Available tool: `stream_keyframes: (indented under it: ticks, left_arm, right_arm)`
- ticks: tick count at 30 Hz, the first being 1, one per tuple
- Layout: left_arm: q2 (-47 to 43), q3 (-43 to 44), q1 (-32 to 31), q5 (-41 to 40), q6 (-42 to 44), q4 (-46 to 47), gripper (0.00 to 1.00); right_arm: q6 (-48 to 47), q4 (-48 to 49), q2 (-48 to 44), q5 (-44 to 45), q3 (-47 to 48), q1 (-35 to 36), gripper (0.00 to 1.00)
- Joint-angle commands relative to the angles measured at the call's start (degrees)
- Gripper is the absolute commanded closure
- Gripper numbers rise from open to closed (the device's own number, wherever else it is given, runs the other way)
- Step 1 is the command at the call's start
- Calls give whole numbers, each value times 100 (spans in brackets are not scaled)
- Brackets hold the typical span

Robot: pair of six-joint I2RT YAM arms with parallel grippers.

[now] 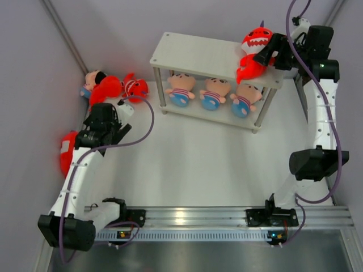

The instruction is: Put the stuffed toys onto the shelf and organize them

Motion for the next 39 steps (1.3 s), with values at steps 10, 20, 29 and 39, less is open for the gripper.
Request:
stream_keyframes:
  ticks: [10,20,29,39]
  left_arm:
    - [340,-53,13,-193,-274,62,1]
    - [1948,579,3022,546,-450,632,1]
    - [3398,937,3782,519,-520,1626,1]
    - [4024,922,4065,774,-546,1617,100]
  right_arm:
    - [-157,210,-993,434,-50,-84,1]
    - [-209,876,-2311,768,-1226,-76,1]
    - [-236,1177,-3015,706,-1975,-41,1]
    - [-236,1273,-3209,715,-2159,56,1]
